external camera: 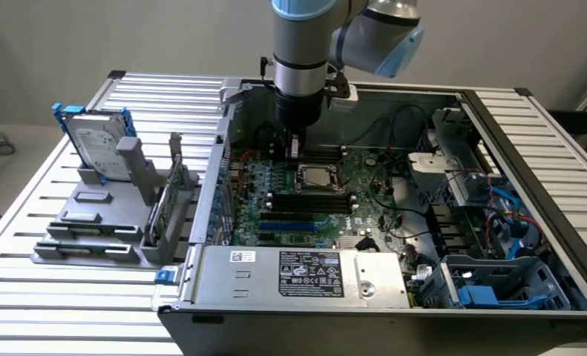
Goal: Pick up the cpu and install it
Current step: 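Place the cpu into insertion slot, then close the cpu cover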
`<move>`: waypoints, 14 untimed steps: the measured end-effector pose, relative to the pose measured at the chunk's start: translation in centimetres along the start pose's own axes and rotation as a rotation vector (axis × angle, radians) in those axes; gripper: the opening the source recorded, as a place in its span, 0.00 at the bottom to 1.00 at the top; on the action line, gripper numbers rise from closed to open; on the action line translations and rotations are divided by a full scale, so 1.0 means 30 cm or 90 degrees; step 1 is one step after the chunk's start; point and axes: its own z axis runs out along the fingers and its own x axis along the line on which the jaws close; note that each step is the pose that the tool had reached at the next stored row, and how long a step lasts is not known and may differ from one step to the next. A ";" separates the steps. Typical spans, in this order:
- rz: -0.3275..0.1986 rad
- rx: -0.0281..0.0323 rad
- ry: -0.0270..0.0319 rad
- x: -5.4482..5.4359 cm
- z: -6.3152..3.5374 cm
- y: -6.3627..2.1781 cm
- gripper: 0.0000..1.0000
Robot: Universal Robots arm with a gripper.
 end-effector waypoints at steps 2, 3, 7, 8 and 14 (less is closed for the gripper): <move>0.000 0.0001 0.0000 0.000 0.000 0.000 0.11; 0.000 0.0001 0.0000 0.000 0.000 0.000 0.11; 0.000 0.0003 0.0000 0.000 0.000 0.000 0.11; 0.000 0.0003 0.0000 0.000 0.000 0.000 0.11; 0.000 0.0004 0.0000 0.000 0.000 0.000 0.11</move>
